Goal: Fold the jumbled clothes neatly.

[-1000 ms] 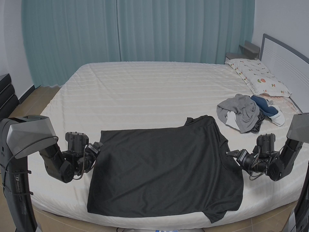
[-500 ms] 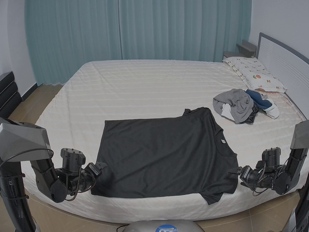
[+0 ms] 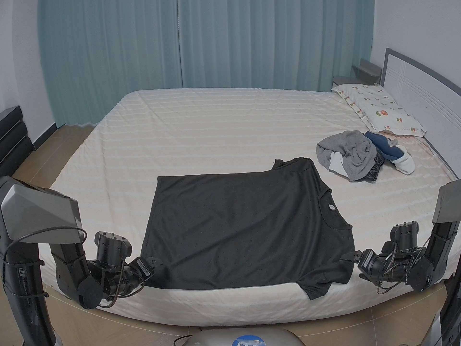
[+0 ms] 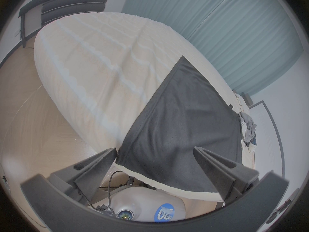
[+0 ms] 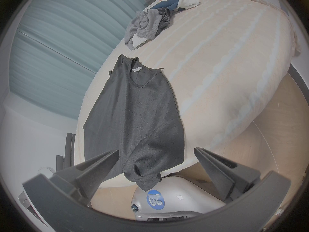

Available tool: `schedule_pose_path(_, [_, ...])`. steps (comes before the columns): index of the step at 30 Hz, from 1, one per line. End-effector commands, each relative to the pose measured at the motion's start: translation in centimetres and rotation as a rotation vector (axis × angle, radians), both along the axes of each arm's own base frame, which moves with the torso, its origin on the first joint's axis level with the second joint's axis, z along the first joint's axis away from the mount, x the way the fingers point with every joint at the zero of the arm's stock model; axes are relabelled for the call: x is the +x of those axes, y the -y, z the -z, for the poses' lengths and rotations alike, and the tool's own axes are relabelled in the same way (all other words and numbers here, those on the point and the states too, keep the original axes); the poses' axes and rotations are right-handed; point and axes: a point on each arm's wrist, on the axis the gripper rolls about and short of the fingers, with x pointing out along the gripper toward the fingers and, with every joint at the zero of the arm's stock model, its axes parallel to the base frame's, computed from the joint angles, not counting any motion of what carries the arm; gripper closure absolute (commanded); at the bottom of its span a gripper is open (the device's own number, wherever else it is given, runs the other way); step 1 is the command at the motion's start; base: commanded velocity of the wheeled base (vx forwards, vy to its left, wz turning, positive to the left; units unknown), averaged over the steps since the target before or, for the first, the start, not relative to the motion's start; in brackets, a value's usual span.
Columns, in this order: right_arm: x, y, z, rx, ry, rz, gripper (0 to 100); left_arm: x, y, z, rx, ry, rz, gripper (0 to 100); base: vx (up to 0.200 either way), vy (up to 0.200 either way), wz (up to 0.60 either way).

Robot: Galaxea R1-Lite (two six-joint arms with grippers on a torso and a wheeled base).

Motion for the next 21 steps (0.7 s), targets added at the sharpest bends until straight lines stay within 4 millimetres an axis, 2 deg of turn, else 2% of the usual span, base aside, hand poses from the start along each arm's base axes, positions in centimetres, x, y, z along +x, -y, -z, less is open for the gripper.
schedule_pose_path(1, [0.0, 0.0, 0.1, 0.0, -0.006, -0.001, 0, -0.1, 0.3, 0.8, 0.008, -0.028, 0.01, 0, 0.0, 0.0, 0.0])
schedule_pose_path(16, [0.3, 0.3, 0.9, -0.019, -0.023, 0.005, 0, 0.2, 0.8, 2.4, 0.12, -0.038, 0.014, 0, 0.0, 0.0, 0.0])
schedule_pose_path(17, [0.4, 0.3, 1.0, -0.019, -0.024, 0.005, 0, 0.4, 0.8, 2.3, 0.115, -0.025, 0.006, 100, 0.0, 0.0, 0.0])
schedule_pose_path(20, [0.4, 0.2, 1.1, -0.019, -0.024, 0.004, 0, 0.6, 0.7, 2.1, 0.111, -0.014, 0.002, 100, 0.0, 0.0, 0.0])
schedule_pose_path(21, [1.3, 0.1, 1.1, -0.013, -0.001, 0.005, 0, 1.1, 0.7, 1.9, 0.089, 0.006, -0.022, 100, 0.0, 0.0, 0.0])
